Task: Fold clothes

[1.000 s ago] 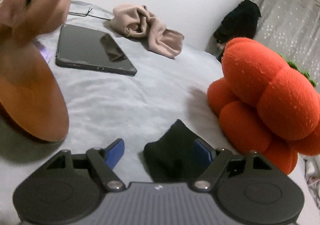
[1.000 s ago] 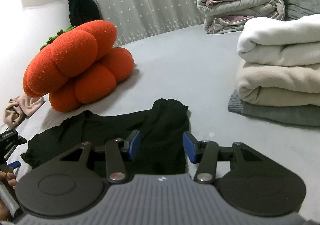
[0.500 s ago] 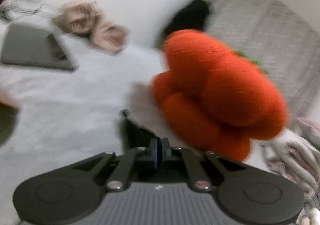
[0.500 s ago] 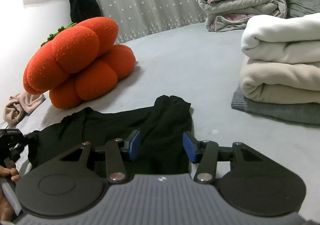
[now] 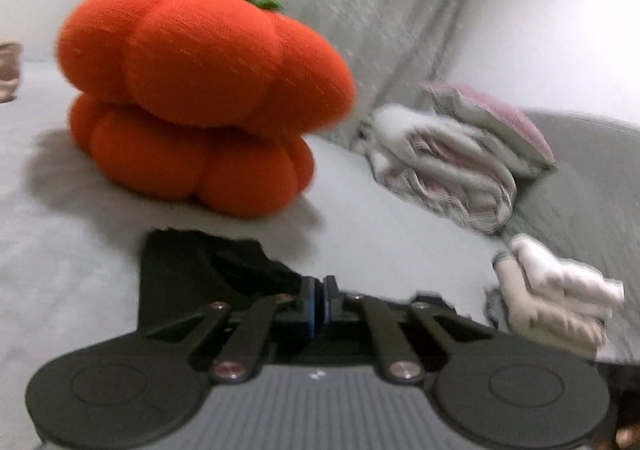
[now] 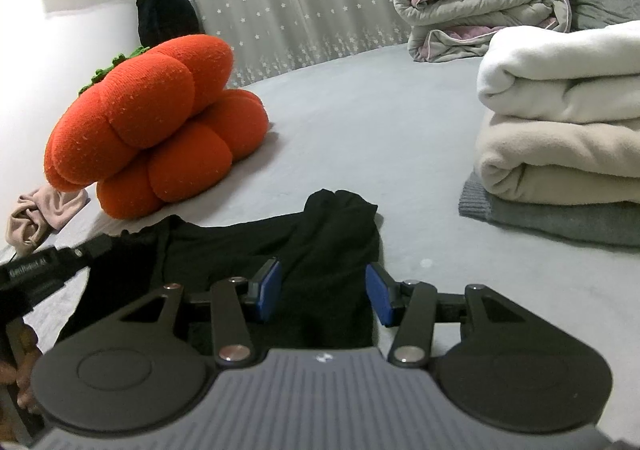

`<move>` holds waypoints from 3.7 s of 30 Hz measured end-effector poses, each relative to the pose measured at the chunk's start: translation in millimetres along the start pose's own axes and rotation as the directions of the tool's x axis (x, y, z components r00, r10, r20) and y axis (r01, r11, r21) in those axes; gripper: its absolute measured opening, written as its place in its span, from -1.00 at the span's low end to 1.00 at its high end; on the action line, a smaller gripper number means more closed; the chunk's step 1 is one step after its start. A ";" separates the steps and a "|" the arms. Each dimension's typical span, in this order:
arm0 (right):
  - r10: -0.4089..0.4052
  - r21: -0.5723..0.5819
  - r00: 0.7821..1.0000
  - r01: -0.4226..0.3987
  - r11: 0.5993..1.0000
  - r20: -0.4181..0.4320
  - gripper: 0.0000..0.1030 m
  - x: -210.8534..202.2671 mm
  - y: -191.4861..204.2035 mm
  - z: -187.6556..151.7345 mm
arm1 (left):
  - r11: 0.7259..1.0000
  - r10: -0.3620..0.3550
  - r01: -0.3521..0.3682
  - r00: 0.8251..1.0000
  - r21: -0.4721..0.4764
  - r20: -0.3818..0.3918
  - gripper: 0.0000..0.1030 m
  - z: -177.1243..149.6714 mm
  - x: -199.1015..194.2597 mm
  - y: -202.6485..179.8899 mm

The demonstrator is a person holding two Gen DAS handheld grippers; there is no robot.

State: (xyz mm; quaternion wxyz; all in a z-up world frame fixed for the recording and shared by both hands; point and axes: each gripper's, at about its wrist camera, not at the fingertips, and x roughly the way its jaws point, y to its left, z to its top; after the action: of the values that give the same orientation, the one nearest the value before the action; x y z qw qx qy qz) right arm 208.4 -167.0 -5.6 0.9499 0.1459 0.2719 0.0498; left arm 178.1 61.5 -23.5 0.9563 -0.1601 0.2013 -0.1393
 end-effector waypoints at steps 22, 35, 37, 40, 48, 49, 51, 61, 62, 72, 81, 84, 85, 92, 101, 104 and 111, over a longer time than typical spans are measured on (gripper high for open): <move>0.059 0.076 0.998 -0.060 0.995 0.016 0.00 -3.8 -14.0 3.5 | 0.954 0.143 -0.196 0.963 -0.227 -0.230 -0.75 12.7 62.6 29.0; 0.078 0.088 0.997 -0.079 0.993 0.012 0.00 -4.1 -17.1 3.7 | 0.981 -0.111 0.086 0.984 -0.173 -0.140 -0.07 17.0 14.2 -0.3; 0.086 0.087 0.996 -0.086 0.992 0.009 0.00 -4.0 -16.2 3.6 | 0.995 -0.058 0.045 0.987 -0.089 -0.150 -0.04 16.4 3.2 -3.1; 0.095 0.081 0.995 -0.095 0.992 0.001 0.00 -3.6 -15.3 3.8 | 0.999 -0.020 0.028 0.983 0.043 -0.183 0.02 11.8 -0.8 -7.8; 0.139 0.031 0.989 -0.137 0.990 -0.052 0.01 -1.9 -10.4 2.1 | 0.929 0.138 -0.041 0.961 0.367 -0.241 -0.04 -27.0 10.5 -19.1; 0.152 0.030 0.987 -0.150 0.988 -0.057 0.01 -1.3 -9.4 1.6 | 0.922 0.151 -0.055 0.962 0.383 -0.227 -0.22 -28.8 10.3 -20.3; 0.178 0.029 0.982 -0.176 0.984 -0.068 0.01 -0.1 -7.5 0.6 | 0.917 0.162 -0.070 0.965 0.393 -0.206 -0.95 -25.3 5.6 -21.4; 0.206 0.011 0.975 -0.206 0.979 -0.080 0.01 1.2 -0.6 -1.4 | 0.865 0.049 0.108 0.954 0.491 -0.296 -0.84 -14.5 -27.1 -34.1; 0.206 0.010 0.975 -0.205 0.979 -0.081 0.01 1.2 -0.6 -1.6 | 0.857 0.048 0.134 0.940 0.497 -0.337 -0.59 -17.5 -24.2 -35.0; 0.222 -0.012 0.971 -0.224 0.974 -0.091 0.01 3.2 3.5 -3.8 | 0.948 0.017 0.064 0.968 0.312 -0.250 -0.08 3.6 -12.6 -7.5; 0.194 -0.032 0.968 -0.202 0.979 -0.158 0.02 17.8 5.3 -12.5 | 0.975 0.122 -0.063 0.953 0.212 -0.276 0.04 -9.9 -5.5 7.9; 0.206 -0.031 0.967 -0.213 0.977 -0.149 0.02 13.0 8.9 -9.5 | 0.984 0.124 -0.081 0.953 0.161 -0.275 0.04 -6.9 -20.4 6.7; 0.205 -0.029 0.968 -0.211 0.977 -0.144 0.02 10.4 10.2 -8.1 | 0.985 0.133 -0.096 0.953 0.146 -0.274 0.04 -5.7 -27.8 6.6; 0.127 -0.015 0.983 -0.130 0.991 -0.132 0.02 -38.1 25.0 0.8 | 0.980 0.187 -0.161 0.950 0.119 -0.249 0.24 3.8 -97.1 -5.9; 0.110 -0.067 0.987 -0.118 0.991 -0.119 0.14 -147.1 52.3 -13.8 | 0.980 0.186 -0.166 0.958 0.110 -0.220 0.43 -1.0 -197.9 -16.3; 0.095 -0.061 0.987 -0.104 0.993 -0.133 0.14 -176.2 52.4 -30.8 | 0.980 0.188 -0.164 0.953 0.116 -0.239 0.46 -12.4 -227.3 -14.7; 0.068 0.009 0.981 -0.067 0.998 -0.182 0.14 -235.7 36.8 -76.8 | 0.989 0.146 -0.129 0.926 0.071 -0.347 0.47 -42.0 -285.3 15.3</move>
State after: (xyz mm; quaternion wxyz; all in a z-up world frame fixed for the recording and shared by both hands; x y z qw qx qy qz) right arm -32.6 -153.7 61.7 0.9187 0.1513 0.3524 0.0946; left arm -88.0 159.3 31.6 0.9157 -0.0957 0.3763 -0.1031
